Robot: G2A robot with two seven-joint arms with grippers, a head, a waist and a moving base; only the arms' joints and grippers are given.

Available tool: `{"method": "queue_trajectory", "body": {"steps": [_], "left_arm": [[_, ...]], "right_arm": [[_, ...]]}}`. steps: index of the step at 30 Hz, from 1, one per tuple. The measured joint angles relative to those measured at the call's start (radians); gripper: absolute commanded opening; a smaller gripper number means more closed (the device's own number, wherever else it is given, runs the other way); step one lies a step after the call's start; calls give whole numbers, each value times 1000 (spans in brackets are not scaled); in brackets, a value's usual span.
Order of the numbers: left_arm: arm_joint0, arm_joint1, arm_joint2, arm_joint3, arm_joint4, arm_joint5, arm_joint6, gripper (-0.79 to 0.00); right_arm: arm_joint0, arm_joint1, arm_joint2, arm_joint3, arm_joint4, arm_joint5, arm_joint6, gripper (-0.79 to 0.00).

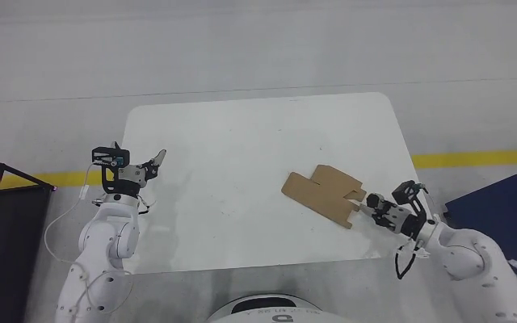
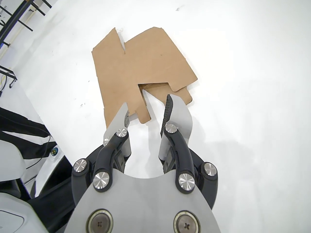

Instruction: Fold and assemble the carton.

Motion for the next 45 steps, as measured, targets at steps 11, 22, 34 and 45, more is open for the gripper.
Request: {"method": "queue_trajectory", "body": {"steps": [11,22,34,45], "left_arm": [[0,0,0,0,0,0,0,0],[0,0,0,0,0,0,0,0],[0,0,0,0,0,0,0,0],[0,0,0,0,0,0,0,0]], "right_arm": [[25,4,-48,43,123,43,60,-465],[57,8,-75,106,173,33,65,-502],[94,9,-139,122,183,19,71,-582],[66,15,-126,90,213,-1,35,-785]]}}
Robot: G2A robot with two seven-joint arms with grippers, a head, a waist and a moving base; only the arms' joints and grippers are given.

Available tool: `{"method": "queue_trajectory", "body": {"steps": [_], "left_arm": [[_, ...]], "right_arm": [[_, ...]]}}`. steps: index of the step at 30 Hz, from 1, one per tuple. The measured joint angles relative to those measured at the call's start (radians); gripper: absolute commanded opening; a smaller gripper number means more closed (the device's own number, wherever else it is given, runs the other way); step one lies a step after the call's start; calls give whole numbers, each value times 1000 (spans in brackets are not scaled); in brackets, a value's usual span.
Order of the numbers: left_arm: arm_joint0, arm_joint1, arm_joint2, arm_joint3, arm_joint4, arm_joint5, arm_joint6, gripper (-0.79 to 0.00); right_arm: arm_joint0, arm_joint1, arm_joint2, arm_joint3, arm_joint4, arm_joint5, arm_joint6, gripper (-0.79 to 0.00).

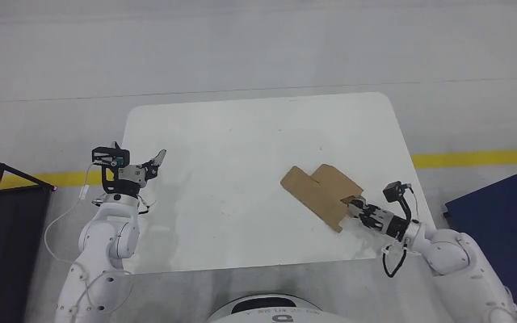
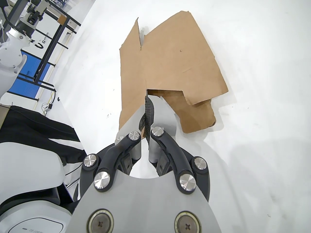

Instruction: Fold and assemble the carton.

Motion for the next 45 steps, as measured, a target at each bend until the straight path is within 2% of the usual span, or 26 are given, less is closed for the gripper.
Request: {"method": "queue_trajectory", "body": {"steps": [8,11,17,22,36,38,41,45], "left_arm": [[0,0,0,0,0,0,0,0],[0,0,0,0,0,0,0,0],[0,0,0,0,0,0,0,0],[0,0,0,0,0,0,0,0],[0,0,0,0,0,0,0,0],[0,0,0,0,0,0,0,0],[-2,0,2,-3,0,-3,1,0],[-40,-6,59,-45,-22,-53,2,0]], "right_arm": [[-51,3,49,-60,9,23,-66,-785],[-71,2,86,-71,48,34,-127,-785],[-99,-2,151,-92,135,-14,-246,-785],[-97,-3,176,-119,147,-24,-280,-785],[-90,-5,167,-113,169,-16,-282,-785],[-82,-10,131,-122,201,-26,-285,-785],[-32,-13,60,-146,338,-60,-259,-785],[49,-16,-8,-190,380,-59,-219,-785]]}}
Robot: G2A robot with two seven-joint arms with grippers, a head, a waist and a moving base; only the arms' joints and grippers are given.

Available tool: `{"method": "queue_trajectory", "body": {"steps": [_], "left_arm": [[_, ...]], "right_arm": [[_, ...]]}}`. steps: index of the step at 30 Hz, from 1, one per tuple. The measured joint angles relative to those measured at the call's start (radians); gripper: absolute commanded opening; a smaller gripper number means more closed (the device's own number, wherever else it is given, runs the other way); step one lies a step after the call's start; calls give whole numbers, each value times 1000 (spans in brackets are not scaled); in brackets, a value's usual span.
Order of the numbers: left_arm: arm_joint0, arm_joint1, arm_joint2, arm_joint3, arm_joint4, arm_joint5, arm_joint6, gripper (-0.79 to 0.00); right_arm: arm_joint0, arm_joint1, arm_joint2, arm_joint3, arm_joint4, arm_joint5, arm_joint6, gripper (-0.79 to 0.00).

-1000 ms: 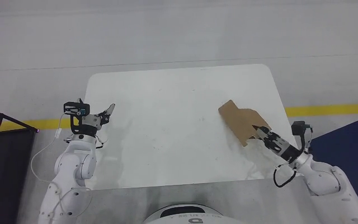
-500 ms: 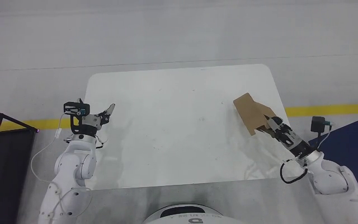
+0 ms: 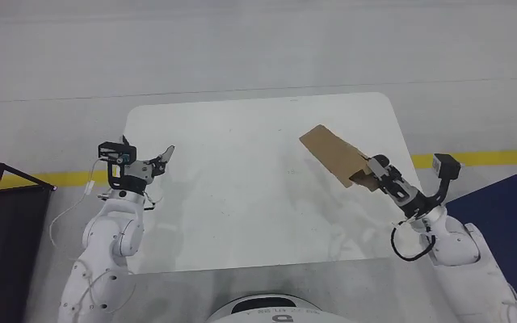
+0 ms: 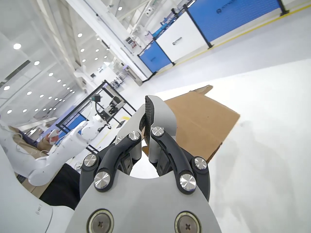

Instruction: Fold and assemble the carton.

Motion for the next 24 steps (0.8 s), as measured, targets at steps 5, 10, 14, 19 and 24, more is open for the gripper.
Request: {"method": "queue_trajectory", "body": {"steps": [5,10,14,19,24], "left_arm": [[-62,-15,98,-20,-142,-59,-49,0],[-70,-18,122,-27,-182,-72,-48,0],[-70,-18,121,-27,-181,-72,-48,0],[-54,-25,111,-13,-283,-33,-62,0],[-89,-46,172,9,-622,-30,-184,0]], "right_arm": [[66,-7,-63,-39,-15,7,8,-785],[80,-10,-77,-49,-13,9,-8,-785],[80,-10,-77,-48,-13,8,-7,-785],[77,-12,-91,-38,18,8,-16,-785],[128,-22,-152,14,89,-19,-31,-785]]}}
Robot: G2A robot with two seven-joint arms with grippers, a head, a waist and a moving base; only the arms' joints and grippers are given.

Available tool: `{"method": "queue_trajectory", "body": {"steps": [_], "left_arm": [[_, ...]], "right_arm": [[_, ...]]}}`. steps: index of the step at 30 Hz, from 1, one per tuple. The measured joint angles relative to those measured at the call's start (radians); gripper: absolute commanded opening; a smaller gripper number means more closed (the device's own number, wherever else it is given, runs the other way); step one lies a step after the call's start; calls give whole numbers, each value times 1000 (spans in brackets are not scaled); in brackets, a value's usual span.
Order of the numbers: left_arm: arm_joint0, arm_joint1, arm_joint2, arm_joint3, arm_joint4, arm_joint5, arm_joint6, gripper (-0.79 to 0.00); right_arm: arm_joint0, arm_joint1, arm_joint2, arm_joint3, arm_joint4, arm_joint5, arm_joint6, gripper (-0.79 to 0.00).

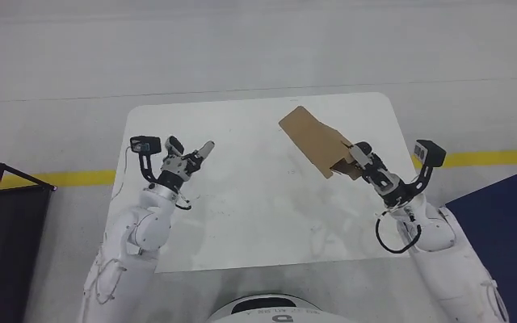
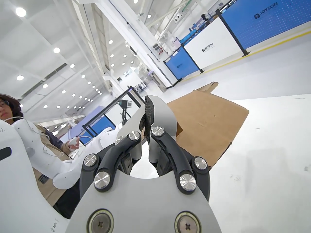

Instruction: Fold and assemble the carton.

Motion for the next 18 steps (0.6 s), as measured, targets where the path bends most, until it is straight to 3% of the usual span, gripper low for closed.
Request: {"method": "queue_trajectory", "body": {"steps": [5,8,14,18], "left_arm": [[-90,-29,93,31,-501,160,-239,0],[-121,-39,134,37,-668,219,-323,0],[-153,-57,185,29,-961,281,-419,0],[-176,-67,208,34,-1074,289,-394,0]], "right_arm": [[66,-7,-53,11,-8,-21,25,-785],[79,-8,-54,14,-30,-27,29,-785],[87,-12,-55,15,-66,-26,18,-785],[92,-14,-58,12,-87,-27,17,-785]]}}
